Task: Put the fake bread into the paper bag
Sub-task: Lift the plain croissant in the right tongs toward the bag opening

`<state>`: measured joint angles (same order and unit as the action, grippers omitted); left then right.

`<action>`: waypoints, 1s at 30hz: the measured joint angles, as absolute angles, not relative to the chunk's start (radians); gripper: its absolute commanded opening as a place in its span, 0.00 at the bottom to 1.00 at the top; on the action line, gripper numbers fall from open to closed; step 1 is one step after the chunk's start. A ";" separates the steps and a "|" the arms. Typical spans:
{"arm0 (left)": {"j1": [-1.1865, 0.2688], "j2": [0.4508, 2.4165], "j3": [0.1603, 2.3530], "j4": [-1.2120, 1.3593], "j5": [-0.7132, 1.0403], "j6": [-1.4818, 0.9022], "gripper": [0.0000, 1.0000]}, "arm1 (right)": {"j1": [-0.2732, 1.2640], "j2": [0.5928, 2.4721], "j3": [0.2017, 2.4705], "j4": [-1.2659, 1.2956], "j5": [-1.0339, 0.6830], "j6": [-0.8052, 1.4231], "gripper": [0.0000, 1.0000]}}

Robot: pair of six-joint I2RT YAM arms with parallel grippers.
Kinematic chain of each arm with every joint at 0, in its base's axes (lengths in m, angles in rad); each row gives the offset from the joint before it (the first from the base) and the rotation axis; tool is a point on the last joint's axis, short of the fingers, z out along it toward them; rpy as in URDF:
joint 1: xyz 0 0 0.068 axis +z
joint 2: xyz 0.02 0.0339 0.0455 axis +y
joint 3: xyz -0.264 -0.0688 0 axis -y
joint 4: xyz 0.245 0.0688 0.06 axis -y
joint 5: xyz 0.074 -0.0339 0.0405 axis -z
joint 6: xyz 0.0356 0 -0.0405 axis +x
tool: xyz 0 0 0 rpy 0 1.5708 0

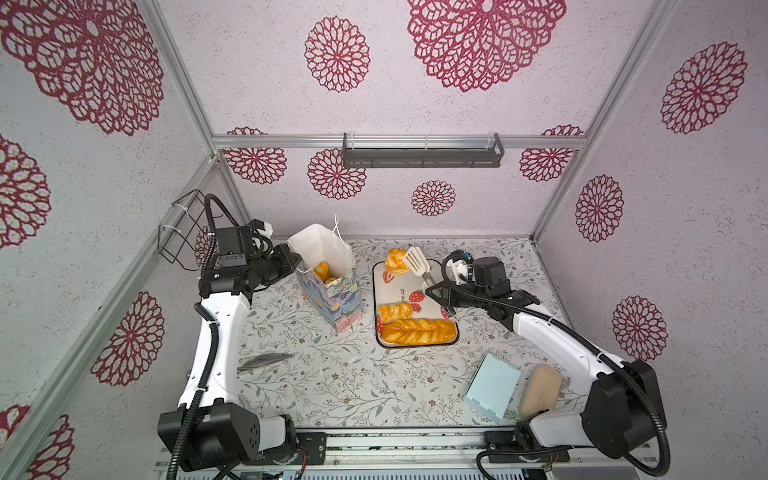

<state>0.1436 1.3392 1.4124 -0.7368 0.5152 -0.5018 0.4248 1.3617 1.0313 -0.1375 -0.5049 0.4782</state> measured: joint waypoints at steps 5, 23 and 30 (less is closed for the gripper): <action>0.144 1.339 1.412 -0.737 0.515 -0.502 0.02 | 0.425 1.337 1.026 -0.103 -0.538 0.501 0.27; 0.144 1.319 1.408 -0.736 0.524 -0.502 0.03 | 0.446 1.266 0.971 0.062 -0.660 0.604 0.28; 0.144 1.319 1.407 -0.736 0.524 -0.502 0.03 | 0.489 1.266 0.976 0.097 -0.680 0.619 0.28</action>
